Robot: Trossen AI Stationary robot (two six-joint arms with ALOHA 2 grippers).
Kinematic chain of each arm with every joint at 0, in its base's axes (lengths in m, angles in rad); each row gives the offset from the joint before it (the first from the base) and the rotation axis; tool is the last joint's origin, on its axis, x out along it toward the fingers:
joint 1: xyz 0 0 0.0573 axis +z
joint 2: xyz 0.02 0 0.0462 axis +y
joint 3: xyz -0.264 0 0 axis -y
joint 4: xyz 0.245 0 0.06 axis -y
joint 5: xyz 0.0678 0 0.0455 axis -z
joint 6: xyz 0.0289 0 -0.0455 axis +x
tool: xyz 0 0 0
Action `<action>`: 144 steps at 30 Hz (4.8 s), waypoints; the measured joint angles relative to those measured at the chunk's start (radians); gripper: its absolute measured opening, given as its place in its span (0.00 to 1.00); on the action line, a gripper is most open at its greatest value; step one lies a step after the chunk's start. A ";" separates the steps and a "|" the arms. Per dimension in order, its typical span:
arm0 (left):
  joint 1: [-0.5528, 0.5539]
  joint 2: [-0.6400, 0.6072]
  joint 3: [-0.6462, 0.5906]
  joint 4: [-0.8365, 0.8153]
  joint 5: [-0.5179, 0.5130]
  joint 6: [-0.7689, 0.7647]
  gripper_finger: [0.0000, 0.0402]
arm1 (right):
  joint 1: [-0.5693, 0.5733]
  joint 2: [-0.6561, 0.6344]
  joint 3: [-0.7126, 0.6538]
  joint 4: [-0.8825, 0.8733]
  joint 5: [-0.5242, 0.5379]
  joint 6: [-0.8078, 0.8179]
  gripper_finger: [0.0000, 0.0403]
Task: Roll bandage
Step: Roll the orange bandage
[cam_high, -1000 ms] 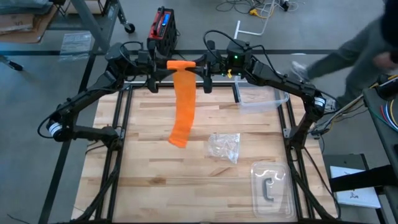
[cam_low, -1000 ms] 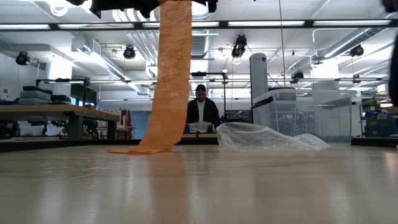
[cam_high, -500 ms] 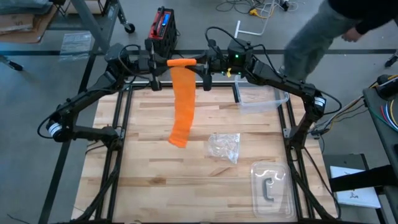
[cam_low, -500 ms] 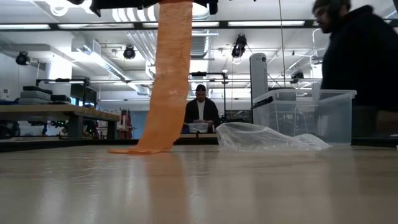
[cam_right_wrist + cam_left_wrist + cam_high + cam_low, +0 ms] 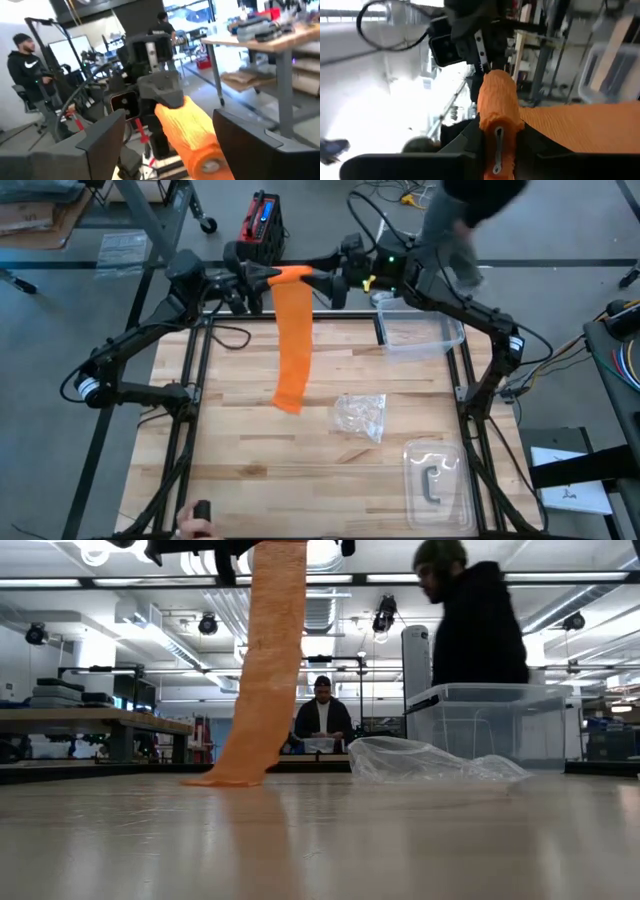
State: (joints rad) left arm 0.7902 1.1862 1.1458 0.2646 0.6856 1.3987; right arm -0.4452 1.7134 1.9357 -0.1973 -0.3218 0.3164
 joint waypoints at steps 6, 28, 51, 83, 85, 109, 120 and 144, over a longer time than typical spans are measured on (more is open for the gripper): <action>-0.009 0.000 0.000 0.000 0.137 0.004 0.18 | 0.001 0.003 -0.012 -0.037 -0.029 -0.071 0.72; -0.037 0.004 0.000 0.076 0.170 -0.051 0.16 | 0.018 0.007 -0.020 0.005 -0.177 -0.227 0.63; -0.051 0.004 0.000 0.111 0.166 -0.408 0.30 | 0.022 0.025 -0.012 0.037 -0.176 -0.262 0.28; -0.047 -0.063 0.001 0.032 0.058 -1.392 0.71 | 0.037 0.015 -0.011 0.061 -0.138 -0.871 0.21; -0.047 -0.054 0.001 0.032 0.058 -1.339 0.70 | 0.037 0.015 -0.012 0.058 -0.138 -0.857 0.21; -0.068 -0.023 0.000 0.090 0.058 -1.244 0.51 | 0.040 0.016 -0.018 0.044 -0.122 -0.799 0.21; -0.069 -0.037 0.000 0.084 0.061 -0.989 0.15 | 0.053 0.016 -0.017 0.056 -0.119 -0.643 0.25; -0.069 -0.035 0.000 0.050 0.116 0.006 0.16 | 0.060 0.022 0.058 -0.078 -0.071 -0.229 0.82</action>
State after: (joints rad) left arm 0.7208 1.1515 1.1458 0.3145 0.8014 1.4043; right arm -0.3855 1.7351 1.9942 -0.2748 -0.3928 0.0870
